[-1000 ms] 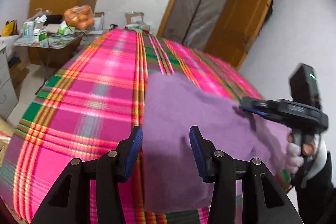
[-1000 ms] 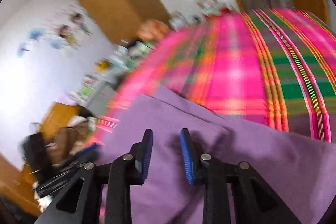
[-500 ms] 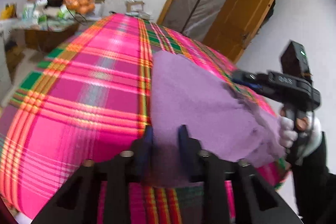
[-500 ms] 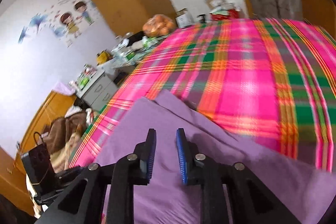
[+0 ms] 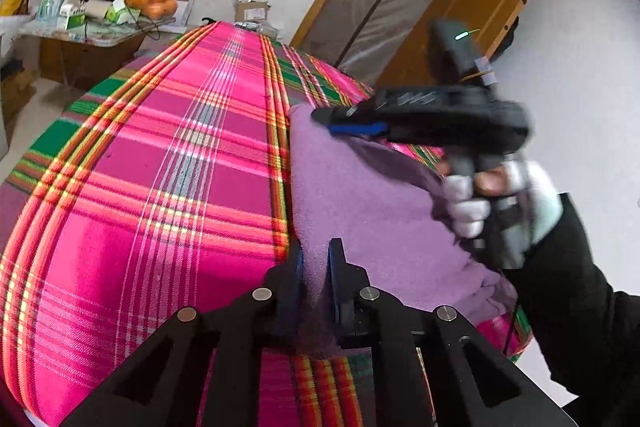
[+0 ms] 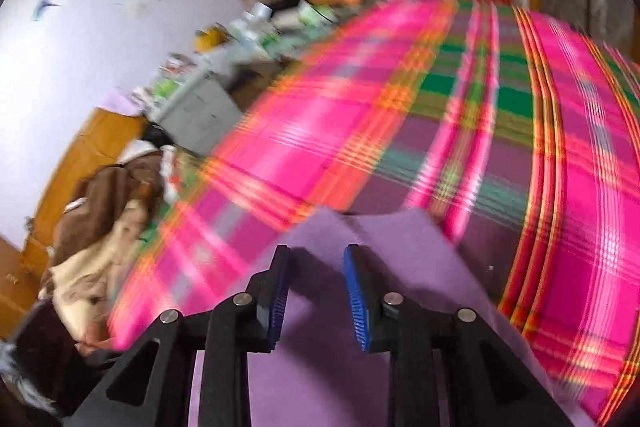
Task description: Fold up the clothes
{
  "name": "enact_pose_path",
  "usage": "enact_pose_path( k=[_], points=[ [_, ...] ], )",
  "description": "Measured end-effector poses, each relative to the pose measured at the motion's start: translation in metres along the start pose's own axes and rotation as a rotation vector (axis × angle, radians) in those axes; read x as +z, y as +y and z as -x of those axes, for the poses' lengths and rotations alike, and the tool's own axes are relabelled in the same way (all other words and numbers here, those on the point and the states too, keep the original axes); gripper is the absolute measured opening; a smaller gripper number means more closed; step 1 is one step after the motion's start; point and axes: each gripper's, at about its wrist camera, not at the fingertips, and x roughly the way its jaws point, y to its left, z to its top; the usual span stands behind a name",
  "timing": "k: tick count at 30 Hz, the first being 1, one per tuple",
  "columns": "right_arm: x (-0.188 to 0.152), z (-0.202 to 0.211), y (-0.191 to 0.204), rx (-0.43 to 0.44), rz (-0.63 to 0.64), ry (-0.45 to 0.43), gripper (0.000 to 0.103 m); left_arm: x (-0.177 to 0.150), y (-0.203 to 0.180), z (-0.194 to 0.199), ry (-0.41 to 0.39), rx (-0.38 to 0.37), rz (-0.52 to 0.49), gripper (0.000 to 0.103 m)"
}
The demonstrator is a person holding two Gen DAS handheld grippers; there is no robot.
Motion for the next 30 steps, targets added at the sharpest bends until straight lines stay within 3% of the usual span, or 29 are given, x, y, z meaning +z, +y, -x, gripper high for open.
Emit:
enact_pose_path(
  k=[3,6,9,13,16,17,19,21,23,26,30],
  points=[
    [0.005,0.004,-0.011,0.004,-0.053,-0.034,0.011,-0.001,0.001,0.001,-0.006,-0.007,-0.007,0.012],
    [-0.001,0.021,-0.011,-0.02,-0.05,-0.077,0.014,-0.002,0.001,0.003,-0.002,-0.009,-0.012,0.012],
    [-0.022,0.05,-0.011,0.002,-0.031,-0.125,0.014,-0.001,0.002,0.003,0.001,-0.011,-0.015,0.012],
    [-0.061,0.081,-0.024,-0.041,-0.011,-0.17,0.014,-0.002,0.002,0.002,-0.005,-0.011,-0.021,0.012],
    [-0.079,0.086,-0.061,-0.089,-0.11,-0.176,0.011,-0.001,0.001,0.002,-0.005,-0.006,-0.025,0.012],
    [-0.083,0.091,-0.074,-0.059,-0.17,-0.195,0.006,-0.001,0.0,0.002,-0.004,-0.003,-0.027,0.012],
    [-0.089,0.103,-0.085,-0.028,-0.23,-0.238,0.008,0.0,-0.001,0.002,-0.001,0.008,-0.032,0.012],
    [-0.095,0.121,-0.074,-0.038,-0.191,-0.298,0.018,-0.001,-0.003,0.002,0.005,0.02,-0.039,0.012],
    [-0.105,0.133,-0.062,0.009,-0.149,-0.33,0.019,-0.001,-0.005,0.003,0.011,0.036,-0.046,0.013],
    [-0.123,0.136,-0.045,0.004,-0.076,-0.326,0.022,0.0,-0.01,0.007,0.012,0.07,-0.066,0.013],
    [-0.136,0.12,-0.041,-0.044,-0.046,-0.222,0.022,0.002,-0.013,0.016,0.004,0.121,-0.08,0.013]
  ],
)
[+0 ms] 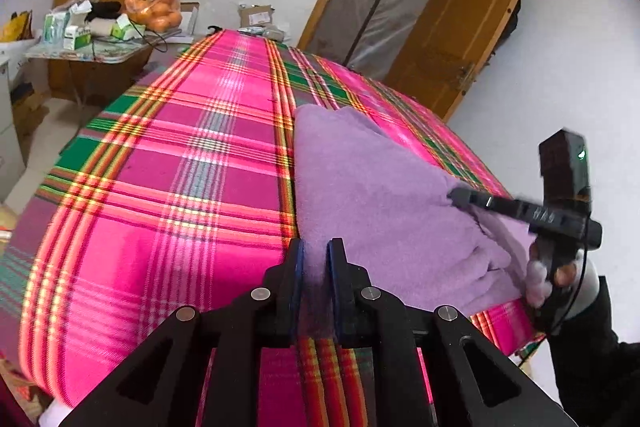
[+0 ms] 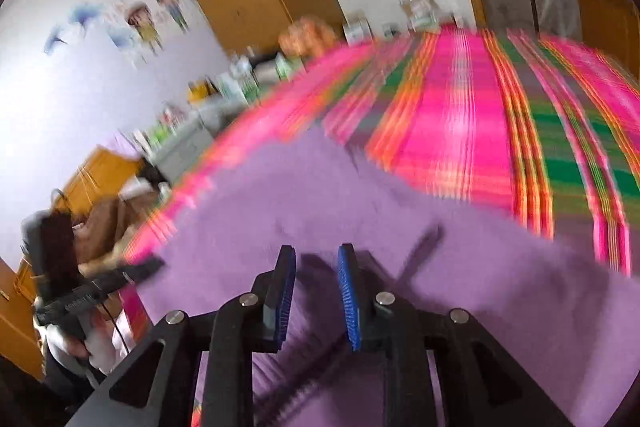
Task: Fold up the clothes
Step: 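Open the right gripper and smooth the folded garment beside the left gripper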
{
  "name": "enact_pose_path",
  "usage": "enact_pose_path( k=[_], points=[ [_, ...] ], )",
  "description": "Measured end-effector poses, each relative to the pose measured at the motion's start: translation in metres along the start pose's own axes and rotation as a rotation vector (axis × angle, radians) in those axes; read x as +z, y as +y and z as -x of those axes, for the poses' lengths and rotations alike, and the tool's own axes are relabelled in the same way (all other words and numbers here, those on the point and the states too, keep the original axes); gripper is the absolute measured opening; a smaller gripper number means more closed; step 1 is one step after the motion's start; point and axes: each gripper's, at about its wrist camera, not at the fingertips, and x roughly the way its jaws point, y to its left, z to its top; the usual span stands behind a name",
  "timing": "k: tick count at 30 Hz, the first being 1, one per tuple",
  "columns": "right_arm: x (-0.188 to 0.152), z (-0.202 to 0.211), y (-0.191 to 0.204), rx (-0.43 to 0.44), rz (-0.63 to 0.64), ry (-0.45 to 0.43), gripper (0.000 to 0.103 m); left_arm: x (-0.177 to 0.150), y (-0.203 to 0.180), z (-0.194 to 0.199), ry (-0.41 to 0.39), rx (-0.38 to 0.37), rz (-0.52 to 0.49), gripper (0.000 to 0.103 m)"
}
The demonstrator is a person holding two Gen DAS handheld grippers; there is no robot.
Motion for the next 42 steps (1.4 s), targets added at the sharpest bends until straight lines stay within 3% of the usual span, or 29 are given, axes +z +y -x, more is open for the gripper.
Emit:
enact_pose_path(
  k=[2,7,11,23,42],
  points=[
    [0.002,0.002,0.0,-0.018,0.007,-0.004,0.022,0.001,-0.003,0.007,-0.009,0.042,-0.006,0.013],
    [0.002,-0.001,0.011,-0.076,0.052,0.01,0.023,0.016,-0.021,0.011,-0.029,0.249,-0.059,0.013],
    [0.0,-0.005,0.021,-0.115,0.083,0.013,0.023,0.025,-0.034,0.005,-0.027,0.314,-0.088,0.013],
    [-0.006,-0.005,0.024,-0.139,0.103,0.014,0.023,0.026,-0.07,-0.028,0.025,0.346,-0.174,0.015],
    [-0.006,-0.005,0.028,-0.165,0.113,0.017,0.023,0.013,-0.064,-0.041,0.043,0.335,-0.194,0.015]
  ],
)
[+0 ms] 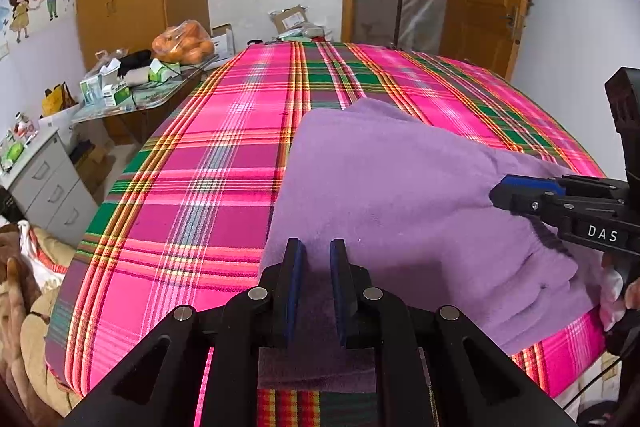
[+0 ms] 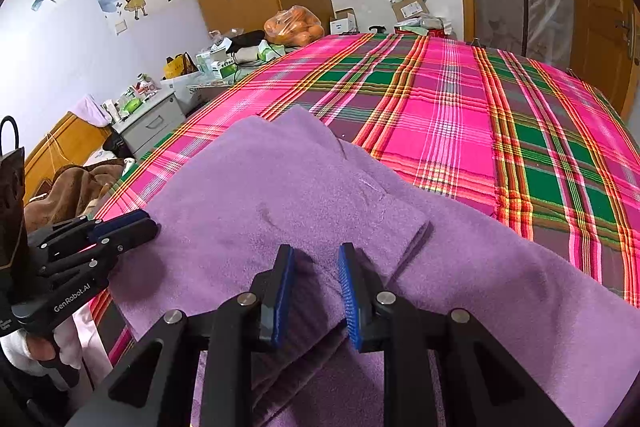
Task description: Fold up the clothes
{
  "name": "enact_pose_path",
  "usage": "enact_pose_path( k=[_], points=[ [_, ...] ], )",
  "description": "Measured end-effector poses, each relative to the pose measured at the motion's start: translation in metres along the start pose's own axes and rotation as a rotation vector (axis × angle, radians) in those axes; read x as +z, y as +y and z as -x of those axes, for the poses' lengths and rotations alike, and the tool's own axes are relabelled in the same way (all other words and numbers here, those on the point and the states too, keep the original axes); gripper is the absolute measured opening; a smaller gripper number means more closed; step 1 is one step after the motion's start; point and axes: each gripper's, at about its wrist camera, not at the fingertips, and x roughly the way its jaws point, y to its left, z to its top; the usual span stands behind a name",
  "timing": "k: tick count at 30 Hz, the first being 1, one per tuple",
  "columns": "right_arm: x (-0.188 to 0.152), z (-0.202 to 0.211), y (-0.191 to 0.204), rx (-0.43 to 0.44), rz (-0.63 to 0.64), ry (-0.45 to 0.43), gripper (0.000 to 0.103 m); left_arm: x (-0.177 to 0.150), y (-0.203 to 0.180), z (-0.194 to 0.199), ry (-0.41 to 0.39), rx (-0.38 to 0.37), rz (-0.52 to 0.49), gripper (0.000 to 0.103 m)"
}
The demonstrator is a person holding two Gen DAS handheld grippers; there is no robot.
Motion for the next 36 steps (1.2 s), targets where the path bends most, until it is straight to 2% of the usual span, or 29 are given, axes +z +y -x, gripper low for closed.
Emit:
enact_pose_path(
  k=[14,20,22,25,27,31,34,36],
  points=[
    [-0.001,-0.001,-0.001,0.009,-0.008,0.001,0.023,-0.01,0.002,0.001,-0.035,-0.038,-0.019,0.016],
    [-0.001,0.002,-0.009,0.056,-0.045,-0.003,0.024,-0.017,0.014,0.014,-0.059,-0.127,0.016,0.016],
    [-0.002,0.006,-0.011,0.058,-0.055,-0.021,0.021,-0.016,0.018,0.017,-0.062,-0.151,0.033,0.016],
    [0.0,0.02,-0.01,0.046,-0.04,-0.057,0.021,-0.012,0.023,0.022,-0.079,-0.168,0.049,0.016],
    [0.0,0.029,-0.003,0.072,-0.008,-0.065,0.021,-0.006,0.022,0.021,-0.086,-0.184,0.052,0.016],
    [-0.019,0.034,0.017,0.103,0.105,-0.014,0.021,0.005,0.011,0.015,-0.094,-0.213,0.026,0.016],
    [-0.036,0.037,0.018,0.073,0.138,-0.012,0.021,0.002,0.001,0.001,-0.032,-0.242,-0.001,0.016],
    [-0.037,0.042,0.013,0.076,0.118,-0.007,0.022,-0.005,-0.003,0.001,-0.026,-0.253,-0.022,0.016]
  ],
)
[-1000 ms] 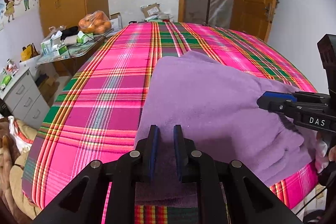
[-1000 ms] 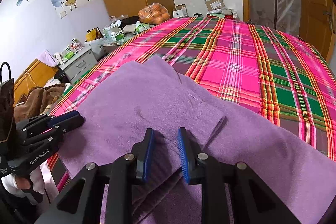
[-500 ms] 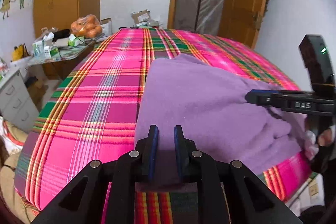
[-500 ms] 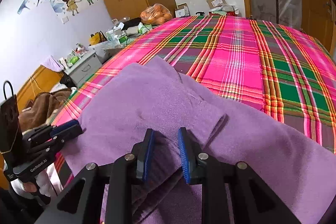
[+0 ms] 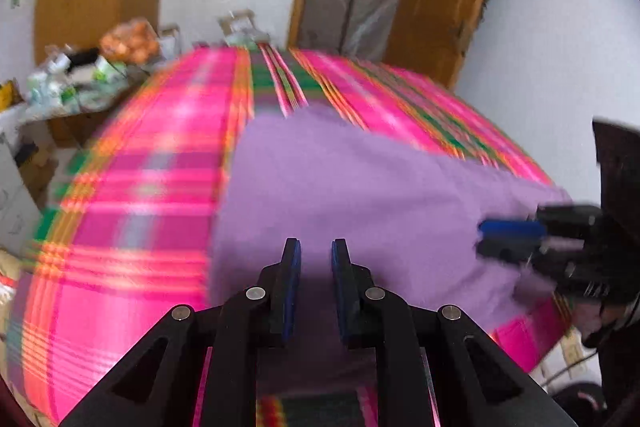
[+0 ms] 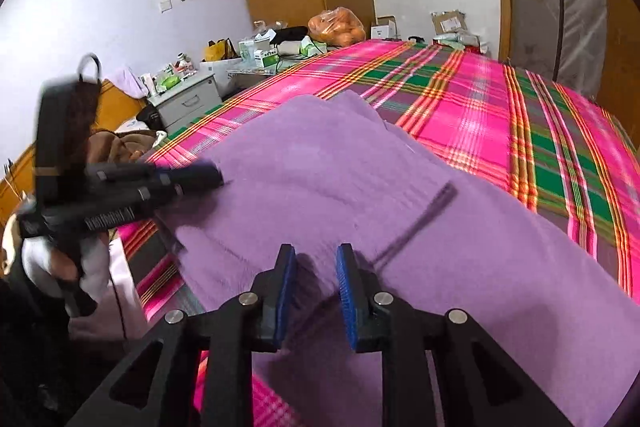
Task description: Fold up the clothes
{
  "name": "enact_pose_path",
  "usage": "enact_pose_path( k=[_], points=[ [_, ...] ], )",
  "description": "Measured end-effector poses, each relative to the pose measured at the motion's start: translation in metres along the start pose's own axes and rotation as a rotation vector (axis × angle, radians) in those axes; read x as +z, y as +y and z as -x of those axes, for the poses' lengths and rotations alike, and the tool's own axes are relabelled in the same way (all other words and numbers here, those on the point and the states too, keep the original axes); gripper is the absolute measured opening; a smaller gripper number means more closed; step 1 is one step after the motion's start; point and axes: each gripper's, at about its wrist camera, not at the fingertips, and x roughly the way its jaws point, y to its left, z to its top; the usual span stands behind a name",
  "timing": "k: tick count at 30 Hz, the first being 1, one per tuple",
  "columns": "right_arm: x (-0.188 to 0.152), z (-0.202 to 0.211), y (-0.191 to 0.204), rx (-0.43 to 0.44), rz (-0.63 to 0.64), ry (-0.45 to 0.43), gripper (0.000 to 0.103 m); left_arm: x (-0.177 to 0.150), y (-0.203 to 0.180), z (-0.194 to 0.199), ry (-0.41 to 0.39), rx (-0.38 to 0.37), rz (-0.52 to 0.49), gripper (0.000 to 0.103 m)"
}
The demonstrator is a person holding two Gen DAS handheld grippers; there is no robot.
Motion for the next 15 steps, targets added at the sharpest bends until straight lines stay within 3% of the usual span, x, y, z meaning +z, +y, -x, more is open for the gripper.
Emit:
enact_pose_path(
  k=[5,8,13,15],
  points=[
    [0.02,0.007,-0.016,-0.041,-0.054,-0.036,0.022,-0.001,0.002,0.005,-0.014,-0.063,0.017,0.016],
    [0.047,-0.004,-0.022,-0.035,-0.102,-0.07,0.022,0.016,-0.003,0.002,-0.042,-0.054,0.0,0.016],
    [0.071,-0.059,-0.039,-0.085,-0.164,0.027,0.021,0.042,0.001,-0.018,-0.027,-0.024,0.021,0.016],
    [0.07,-0.063,-0.052,-0.065,-0.235,0.02,0.02,0.042,0.004,-0.029,0.011,-0.008,0.032,0.016]
  ],
)
